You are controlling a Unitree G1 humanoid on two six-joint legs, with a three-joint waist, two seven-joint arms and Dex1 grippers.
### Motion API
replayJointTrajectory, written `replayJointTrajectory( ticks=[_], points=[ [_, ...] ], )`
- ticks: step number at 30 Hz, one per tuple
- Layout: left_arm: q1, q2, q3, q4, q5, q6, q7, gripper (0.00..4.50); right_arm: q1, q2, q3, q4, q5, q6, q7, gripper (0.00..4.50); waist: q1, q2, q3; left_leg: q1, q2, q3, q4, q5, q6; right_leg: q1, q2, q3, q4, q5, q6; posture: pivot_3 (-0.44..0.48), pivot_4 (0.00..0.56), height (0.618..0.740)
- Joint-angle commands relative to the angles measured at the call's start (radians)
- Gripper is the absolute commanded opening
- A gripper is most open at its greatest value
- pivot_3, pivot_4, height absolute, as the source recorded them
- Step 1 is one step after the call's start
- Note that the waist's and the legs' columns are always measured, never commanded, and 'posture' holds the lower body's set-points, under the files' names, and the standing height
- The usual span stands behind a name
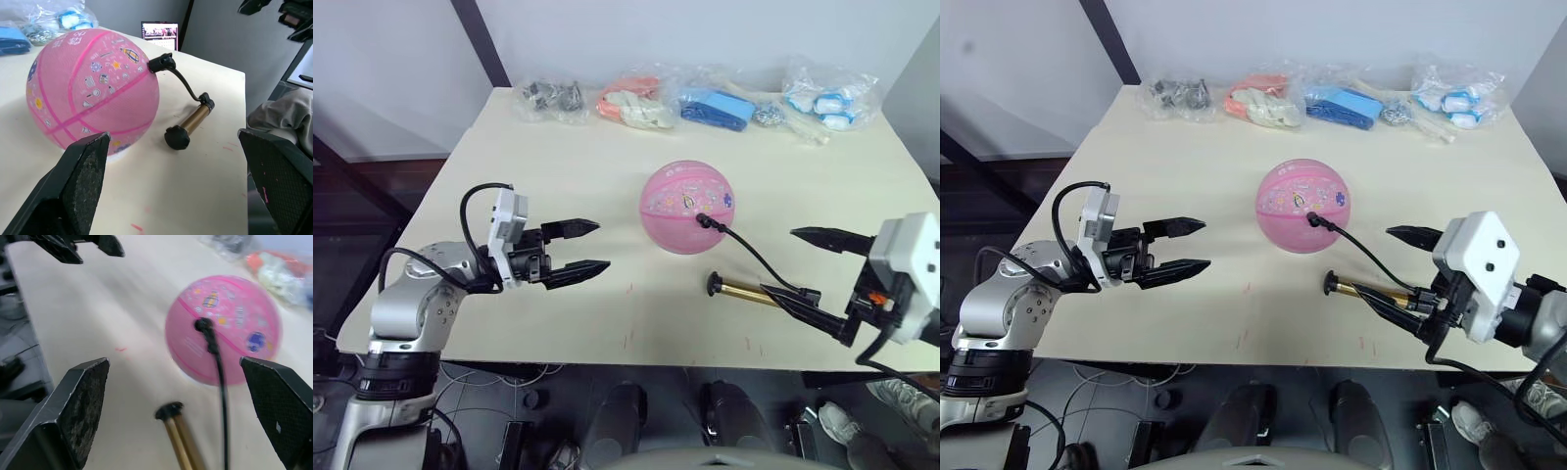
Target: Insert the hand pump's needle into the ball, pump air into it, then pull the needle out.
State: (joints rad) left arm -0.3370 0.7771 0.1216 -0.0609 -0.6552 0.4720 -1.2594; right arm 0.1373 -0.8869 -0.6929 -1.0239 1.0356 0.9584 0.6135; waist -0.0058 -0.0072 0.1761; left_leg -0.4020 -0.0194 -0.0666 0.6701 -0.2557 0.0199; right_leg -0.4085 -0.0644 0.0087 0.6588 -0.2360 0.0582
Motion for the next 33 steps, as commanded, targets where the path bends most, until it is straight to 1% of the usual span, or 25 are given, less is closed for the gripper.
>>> replayJointTrajectory(
  ticks=[1,4,6,11,14,21,24,29,32,33],
  points=[
    [-0.107,0.006,-0.038,0.059,0.055,-0.027,-0.015,4.50,0.122,-0.022,-0.201,-0.023,0.088,-0.098,0.023,4.45,0.008,-0.003,0.001,0.003,0.001,0.003,0.000,0.000,0.000,0.002,0.001,0.000,0.000,0.000,0.000,0.000,0.150,0.740],
    [-0.228,-0.013,-0.091,0.149,0.107,-0.029,-0.028,4.50,0.238,-0.035,-0.285,-0.023,0.149,-0.175,0.022,4.45,0.015,-0.007,0.001,0.004,0.003,0.006,0.000,0.000,0.000,0.003,0.002,0.002,-0.001,0.000,0.001,0.000,0.150,0.740],
    [-0.295,-0.030,-0.135,0.210,0.158,-0.053,-0.039,4.50,0.297,-0.045,-0.314,-0.023,0.176,-0.218,0.005,4.45,0.014,-0.008,0.001,0.005,0.003,0.008,0.001,0.000,0.000,0.003,0.002,0.004,-0.001,0.000,0.001,0.000,0.150,0.740],
    [-0.460,-0.112,-0.232,0.372,0.285,-0.138,-0.041,4.50,0.412,-0.080,-0.332,-0.023,0.205,-0.319,-0.048,4.45,0.018,-0.012,0.001,0.005,0.004,0.008,0.001,0.000,0.000,0.003,0.003,0.005,0.000,0.000,0.001,0.000,0.150,0.740],
    [-0.542,-0.168,-0.271,0.465,0.343,-0.192,-0.048,4.50,0.443,-0.109,-0.309,-0.023,0.206,-0.368,-0.095,4.45,0.014,-0.014,0.002,0.004,0.003,0.008,0.001,0.000,0.000,0.003,0.003,0.005,-0.001,0.000,0.000,0.000,0.150,0.740],
    [-0.692,-0.268,-0.288,0.644,0.395,-0.287,-0.081,4.50,0.459,-0.159,-0.255,-0.023,0.201,-0.415,-0.168,4.45,0.017,-0.016,0.003,0.003,0.003,0.008,0.000,0.000,0.000,0.002,0.003,0.005,-0.001,0.000,0.000,0.000,0.150,0.740],
    [-0.742,-0.325,-0.280,0.727,0.408,-0.305,-0.063,4.50,0.447,-0.173,-0.231,-0.023,0.200,-0.416,-0.200,4.45,0.020,-0.017,0.003,0.003,0.003,0.008,0.001,0.000,0.000,0.002,0.003,0.005,-0.001,0.000,0.001,0.000,0.150,0.740],
    [-0.777,-0.386,-0.285,0.849,0.466,-0.389,-0.037,4.50,0.404,-0.204,-0.162,-0.023,0.218,-0.412,-0.264,4.45,0.014,-0.017,0.004,0.003,0.003,0.008,0.000,0.000,0.000,0.002,0.003,0.005,-0.001,0.000,0.001,0.000,0.150,0.740],
    [-0.788,-0.407,-0.291,0.912,0.503,-0.423,-0.024,4.50,0.375,-0.223,-0.122,-0.023,0.210,-0.402,-0.290,4.45,0.017,-0.017,0.004,0.003,0.003,0.008,0.000,0.000,0.000,0.002,0.004,0.005,-0.001,0.000,0.001,0.000,0.150,0.740],
    [-0.787,-0.410,-0.300,0.938,0.525,-0.443,-0.012,4.50,0.352,-0.235,-0.089,-0.023,0.209,-0.398,-0.311,4.45,0.018,-0.017,0.004,0.003,0.003,0.008,0.001,0.000,0.000,0.002,0.004,0.005,-0.001,0.000,0.001,0.000,0.150,0.740]
  ],
)
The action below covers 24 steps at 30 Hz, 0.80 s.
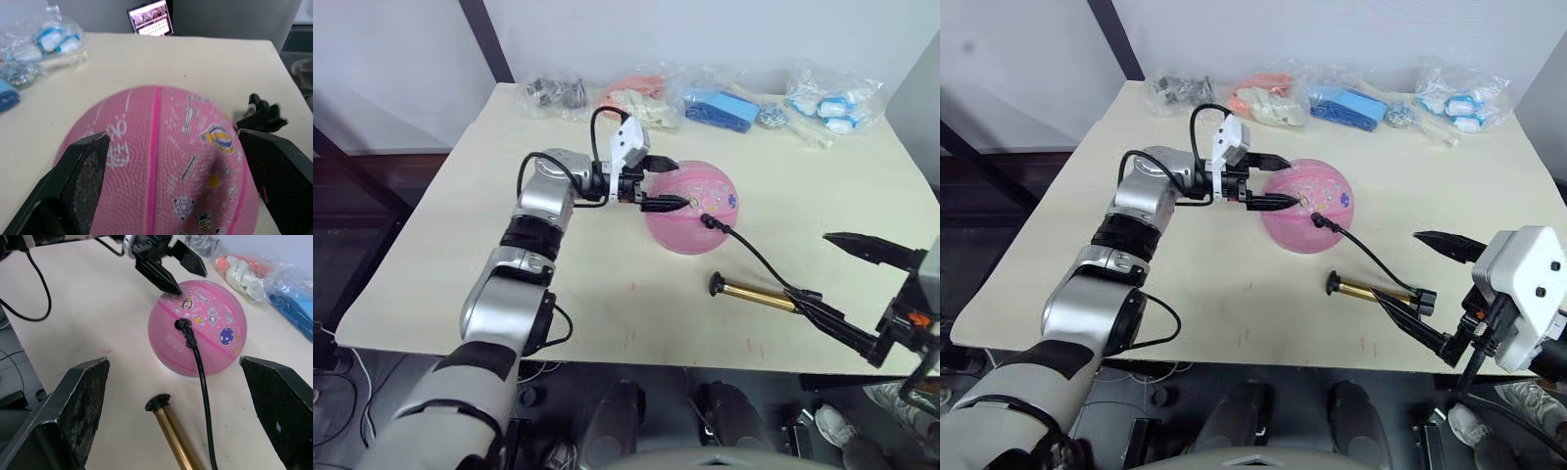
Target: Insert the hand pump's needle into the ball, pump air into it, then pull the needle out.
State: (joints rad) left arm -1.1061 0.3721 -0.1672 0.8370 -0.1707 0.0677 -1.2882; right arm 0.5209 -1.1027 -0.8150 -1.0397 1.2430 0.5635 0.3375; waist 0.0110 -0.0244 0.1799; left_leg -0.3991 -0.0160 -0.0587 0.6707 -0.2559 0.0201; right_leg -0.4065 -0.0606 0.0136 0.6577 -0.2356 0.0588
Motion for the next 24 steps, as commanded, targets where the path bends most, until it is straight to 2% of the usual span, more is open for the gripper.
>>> replayJointTrajectory(
  ticks=[1,6,9,13,18,19,20,24],
  points=[
    [-0.010,-0.011,-0.020,0.058,0.059,-0.051,0.026,4.50,-0.082,-0.042,0.099,-0.007,0.000,0.002,-0.069,4.45,0.001,0.000,0.000,0.000,0.000,0.000,0.000,0.000,0.000,0.000,0.000,0.000,0.000,0.000,0.000,0.000,0.150,0.740],
    [0.013,-0.025,-0.022,0.075,0.090,-0.084,0.026,4.50,-0.364,-0.098,0.436,0.031,-0.102,0.055,-0.170,4.45,0.001,-0.001,-0.001,0.002,0.001,-0.001,0.002,0.000,0.000,0.001,0.000,0.001,0.000,0.001,0.001,0.000,0.150,0.740],
    [0.019,-0.031,-0.017,0.064,0.092,-0.080,0.029,4.50,-0.589,-0.050,0.686,0.107,-0.248,0.123,-0.194,4.45,0.001,-0.001,-0.002,0.002,0.001,-0.001,0.003,0.000,0.000,0.001,0.000,0.001,0.001,0.001,0.001,0.000,0.150,0.740],
    [0.029,-0.036,-0.013,0.043,0.092,-0.064,0.037,4.50,-0.819,0.047,0.931,0.222,-0.461,0.192,-0.158,4.45,0.002,-0.001,-0.002,0.002,0.001,-0.001,0.005,0.000,0.000,0.001,0.000,0.001,0.001,0.002,0.001,0.000,0.150,0.740],
    [0.040,-0.033,-0.012,0.018,0.095,-0.046,0.042,4.50,-0.978,0.131,1.077,0.333,-0.630,0.242,-0.081,4.45,0.001,-0.001,-0.002,0.000,-0.001,-0.002,0.005,0.000,0.000,0.000,0.000,0.001,0.002,0.001,0.001,0.000,0.150,0.740],
    [0.042,-0.032,-0.012,0.012,0.095,-0.041,0.044,4.50,-1.017,0.144,1.114,0.359,-0.676,0.247,-0.060,3.95,0.001,-0.001,-0.002,0.000,-0.001,-0.002,0.004,0.000,0.000,0.000,0.000,0.000,0.002,0.001,0.001,0.000,0.150,0.740],
    [0.045,-0.032,-0.012,0.005,0.095,-0.035,0.047,4.50,-1.051,0.163,1.141,0.380,-0.707,0.257,-0.046,3.65,-0.001,-0.001,-0.002,0.000,-0.001,-0.002,0.004,0.000,0.000,0.000,0.000,0.000,0.002,0.001,0.001,0.000,0.150,0.740],
    [0.057,-0.028,-0.013,-0.022,0.096,-0.017,0.057,4.50,-1.118,0.193,1.196,0.413,-0.804,0.281,0.020,3.65,0.000,-0.001,-0.002,0.000,-0.003,-0.003,0.004,0.000,0.000,0.000,0.000,0.000,0.003,0.001,0.001,0.000,0.150,0.740]
  ],
)
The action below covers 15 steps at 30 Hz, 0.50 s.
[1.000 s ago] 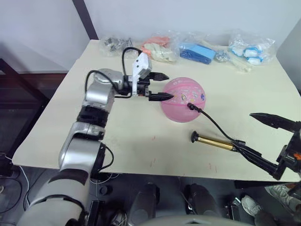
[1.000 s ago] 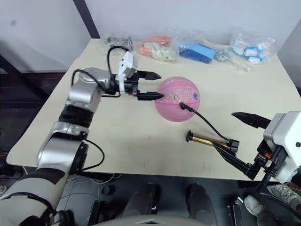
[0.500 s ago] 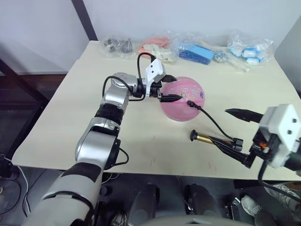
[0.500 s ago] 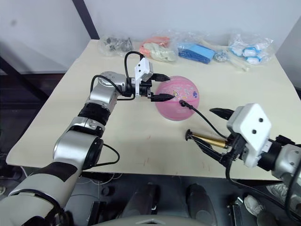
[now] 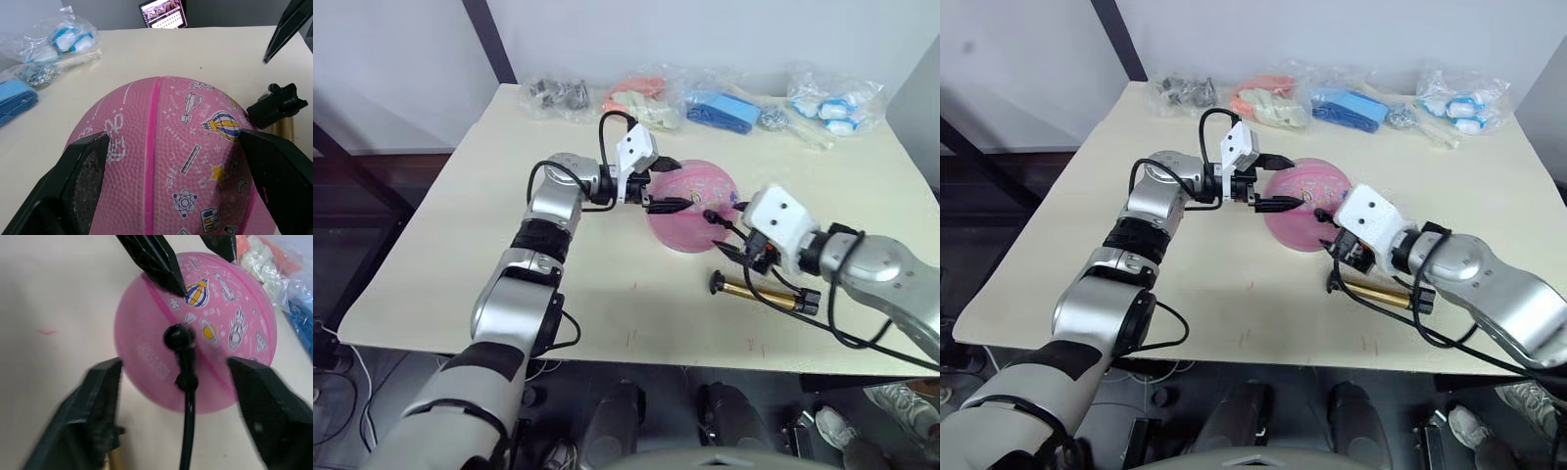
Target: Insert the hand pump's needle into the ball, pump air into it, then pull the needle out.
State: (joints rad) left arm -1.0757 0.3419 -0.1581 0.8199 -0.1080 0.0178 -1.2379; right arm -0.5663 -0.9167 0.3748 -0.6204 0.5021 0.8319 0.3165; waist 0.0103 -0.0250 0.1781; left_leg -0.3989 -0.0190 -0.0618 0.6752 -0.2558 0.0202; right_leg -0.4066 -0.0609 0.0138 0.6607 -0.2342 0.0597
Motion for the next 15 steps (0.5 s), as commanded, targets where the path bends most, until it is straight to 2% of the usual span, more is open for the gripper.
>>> replayJointTrajectory(
  ticks=[1,8,9,11,12,15],
  points=[
    [0.028,0.002,-0.023,-0.010,0.034,0.035,0.009,4.50,-0.043,0.013,0.015,-0.002,-0.085,0.016,0.056,3.65,0.001,0.000,0.000,0.000,0.000,0.000,0.000,0.000,0.000,0.000,0.000,0.000,0.000,0.000,0.000,0.000,0.150,0.740],
    [0.041,-0.001,-0.026,-0.036,0.038,0.041,0.031,4.50,-0.107,0.077,0.038,0.033,-0.184,0.056,0.128,3.65,0.000,0.000,0.000,0.000,-0.001,-0.002,0.000,0.000,0.000,0.000,0.000,0.000,0.001,0.000,0.000,0.000,0.150,0.740],
    [0.042,-0.003,-0.026,-0.039,0.038,0.044,0.034,4.50,-0.113,0.086,0.039,0.039,-0.195,0.060,0.136,3.24,0.000,0.000,0.000,0.000,-0.001,-0.002,0.000,0.000,0.000,0.000,0.000,0.000,0.001,0.000,0.000,0.000,0.150,0.740],
    [0.045,-0.003,-0.025,-0.046,0.038,0.048,0.036,4.50,-0.126,0.096,0.047,0.045,-0.222,0.064,0.150,2.92,-0.001,0.000,0.000,0.000,-0.002,-0.002,0.000,0.000,0.000,0.000,0.000,0.000,0.001,0.000,0.000,0.000,0.150,0.740],
    [0.045,-0.004,-0.025,-0.047,0.038,0.049,0.037,4.50,-0.132,0.100,0.051,0.050,-0.239,0.066,0.156,2.49,-0.002,0.000,0.000,0.000,-0.002,-0.002,0.000,0.000,0.000,0.000,0.000,0.001,0.001,0.000,0.000,0.000,0.150,0.740],
    [0.047,-0.005,-0.025,-0.054,0.038,0.052,0.039,4.50,-0.140,0.114,0.054,0.052,-0.272,0.073,0.176,2.49,-0.001,0.000,0.000,0.000,-0.002,-0.002,0.000,0.000,0.000,0.000,0.000,0.000,0.001,0.000,0.000,0.000,0.150,0.740]
  ],
)
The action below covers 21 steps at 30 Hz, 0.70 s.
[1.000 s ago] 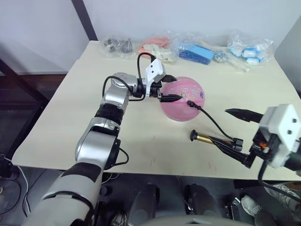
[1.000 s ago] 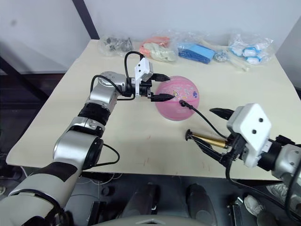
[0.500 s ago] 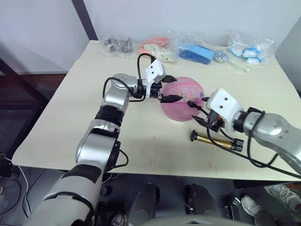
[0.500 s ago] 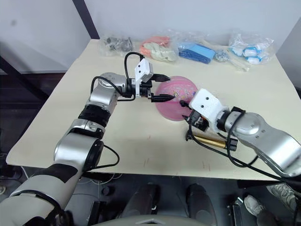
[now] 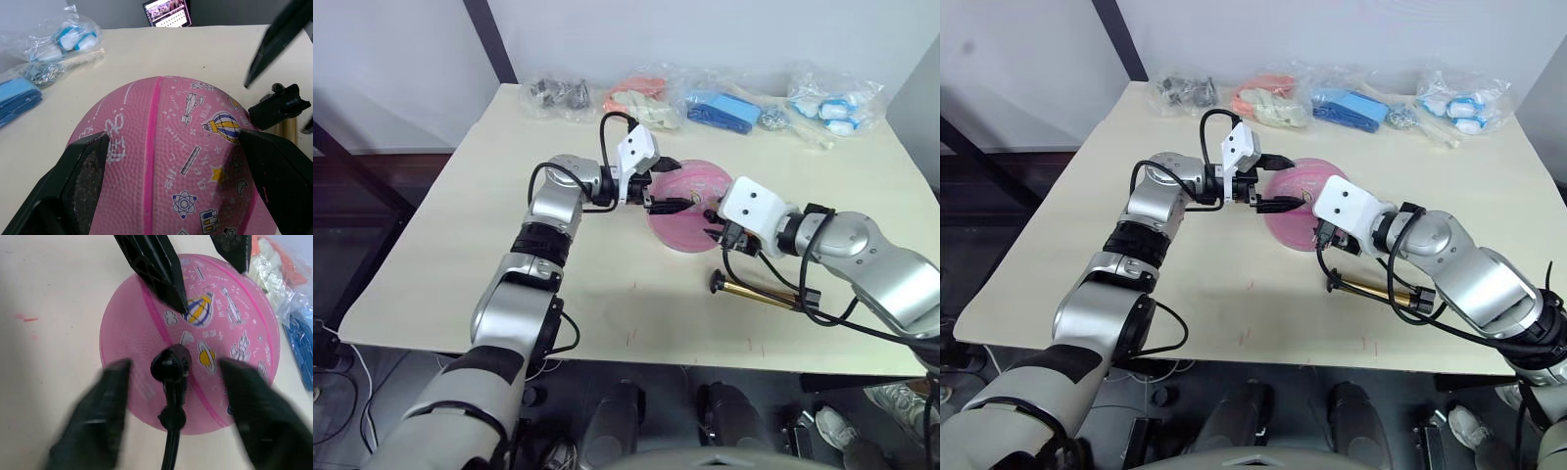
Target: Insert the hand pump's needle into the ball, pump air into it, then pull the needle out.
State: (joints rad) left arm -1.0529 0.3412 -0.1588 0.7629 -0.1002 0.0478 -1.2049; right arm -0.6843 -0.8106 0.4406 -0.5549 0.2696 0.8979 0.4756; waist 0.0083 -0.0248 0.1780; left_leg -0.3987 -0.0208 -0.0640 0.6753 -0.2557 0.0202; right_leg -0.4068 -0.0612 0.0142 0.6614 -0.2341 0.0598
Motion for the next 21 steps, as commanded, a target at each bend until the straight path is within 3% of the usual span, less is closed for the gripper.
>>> replayJointTrajectory(
  ticks=[1,21],
  points=[
    [0.024,-0.004,-0.024,0.001,0.029,0.024,0.007,4.50,-0.023,0.013,-0.011,-0.014,-0.047,0.009,0.023,2.49,0.001,0.000,0.000,0.000,0.000,0.000,0.000,0.000,0.000,0.000,0.000,0.000,0.000,0.000,0.000,0.000,0.150,0.740],
    [0.041,0.000,-0.023,-0.034,0.026,0.043,0.011,4.50,-0.011,0.081,-0.003,0.019,-0.188,0.010,0.102,2.49,0.000,0.000,0.000,0.000,-0.001,-0.001,0.000,0.000,0.000,0.000,0.000,0.000,0.000,0.000,0.000,0.000,0.150,0.740]
  ],
)
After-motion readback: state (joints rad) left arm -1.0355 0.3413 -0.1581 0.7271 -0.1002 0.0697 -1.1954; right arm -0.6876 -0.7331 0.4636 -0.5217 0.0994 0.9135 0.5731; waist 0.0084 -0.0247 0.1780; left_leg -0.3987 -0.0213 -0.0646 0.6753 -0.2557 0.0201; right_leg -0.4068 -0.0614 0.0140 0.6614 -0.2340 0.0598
